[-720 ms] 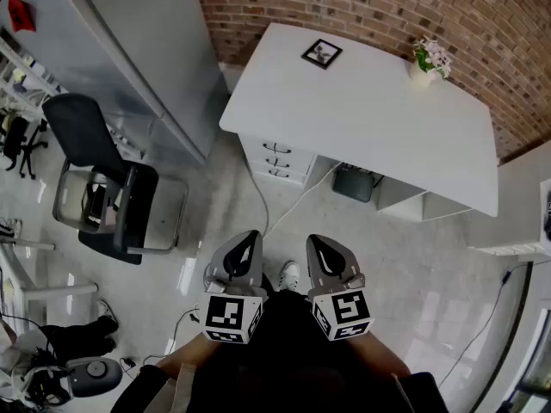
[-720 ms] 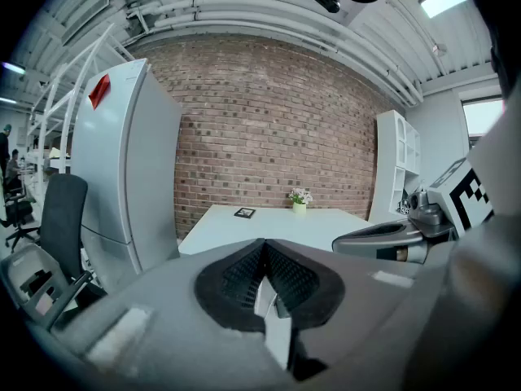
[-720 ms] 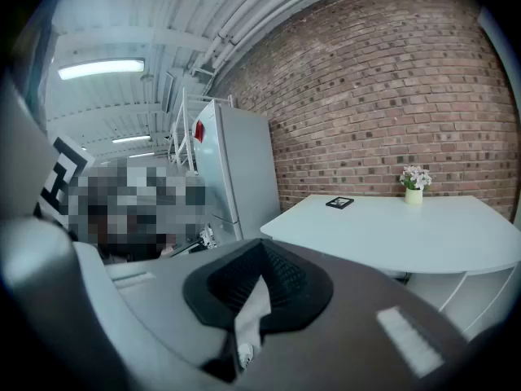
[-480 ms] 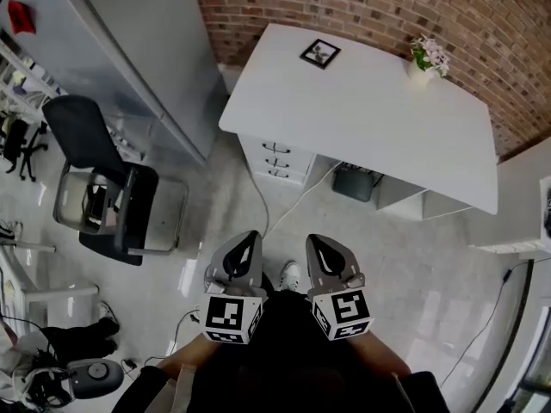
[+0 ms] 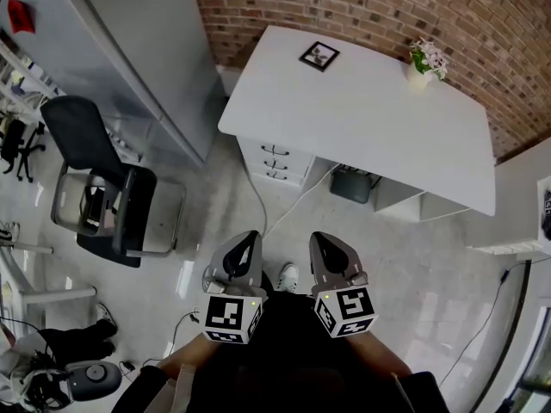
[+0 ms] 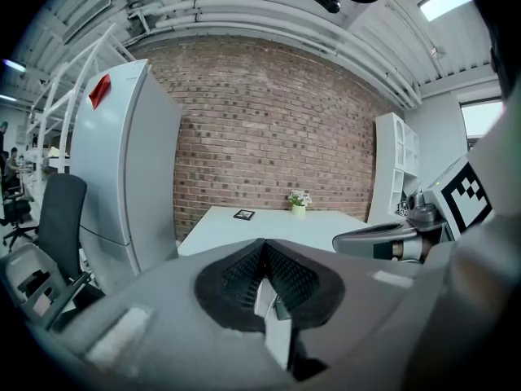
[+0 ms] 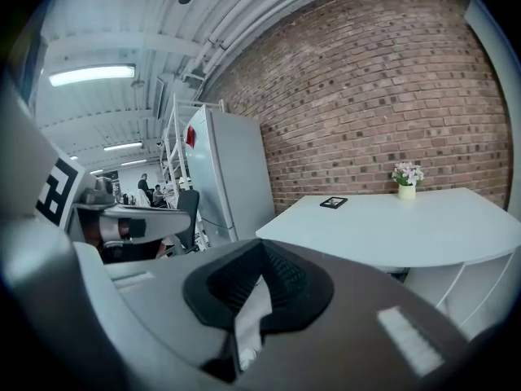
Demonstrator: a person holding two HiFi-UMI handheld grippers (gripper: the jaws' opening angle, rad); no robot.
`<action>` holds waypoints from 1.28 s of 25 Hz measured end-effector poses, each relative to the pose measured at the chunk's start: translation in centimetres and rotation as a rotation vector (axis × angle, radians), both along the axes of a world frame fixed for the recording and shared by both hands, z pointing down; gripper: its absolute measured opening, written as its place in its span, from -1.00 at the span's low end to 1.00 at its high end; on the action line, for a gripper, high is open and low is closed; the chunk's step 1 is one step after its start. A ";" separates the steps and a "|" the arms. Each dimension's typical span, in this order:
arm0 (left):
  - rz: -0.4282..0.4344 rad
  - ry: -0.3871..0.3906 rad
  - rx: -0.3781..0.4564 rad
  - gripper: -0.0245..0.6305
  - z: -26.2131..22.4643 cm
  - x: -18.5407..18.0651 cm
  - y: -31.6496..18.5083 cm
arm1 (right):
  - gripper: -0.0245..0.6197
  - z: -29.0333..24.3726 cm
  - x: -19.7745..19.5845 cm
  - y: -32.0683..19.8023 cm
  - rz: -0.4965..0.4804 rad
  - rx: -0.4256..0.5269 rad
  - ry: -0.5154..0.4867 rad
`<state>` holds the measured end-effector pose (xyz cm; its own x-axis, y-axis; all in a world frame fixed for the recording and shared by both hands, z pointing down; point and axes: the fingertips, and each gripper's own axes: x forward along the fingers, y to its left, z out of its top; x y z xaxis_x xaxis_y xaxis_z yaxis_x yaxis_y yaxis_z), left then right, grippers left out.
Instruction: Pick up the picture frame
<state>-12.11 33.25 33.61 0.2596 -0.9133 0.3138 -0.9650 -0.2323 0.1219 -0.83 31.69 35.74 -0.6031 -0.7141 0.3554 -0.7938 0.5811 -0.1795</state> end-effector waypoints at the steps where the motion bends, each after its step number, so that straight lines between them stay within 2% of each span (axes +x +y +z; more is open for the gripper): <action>1: 0.000 0.000 0.000 -0.93 0.0 -0.2 -0.1 | -0.92 0.0 0.0 -0.2 0.010 0.000 -0.002; 12: 0.033 0.012 -0.012 -0.93 0.4 -4.3 -4.4 | -0.92 0.0 -3.5 -4.4 0.076 0.000 0.002; 22: 0.123 0.034 0.010 -0.93 -1.0 -8.7 -11.0 | -0.92 -1.7 -7.0 -9.9 0.191 0.018 0.025; 32: 0.230 0.067 0.031 -0.93 -1.3 -10.9 -13.9 | -0.92 -2.9 -9.0 -11.8 0.306 0.050 0.056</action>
<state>-22.96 19.32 32.30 0.4814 -0.8367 0.2611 -0.8760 -0.4499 0.1735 -9.81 19.94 32.86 -0.3376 -0.8771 0.3418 -0.9412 0.3204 -0.1073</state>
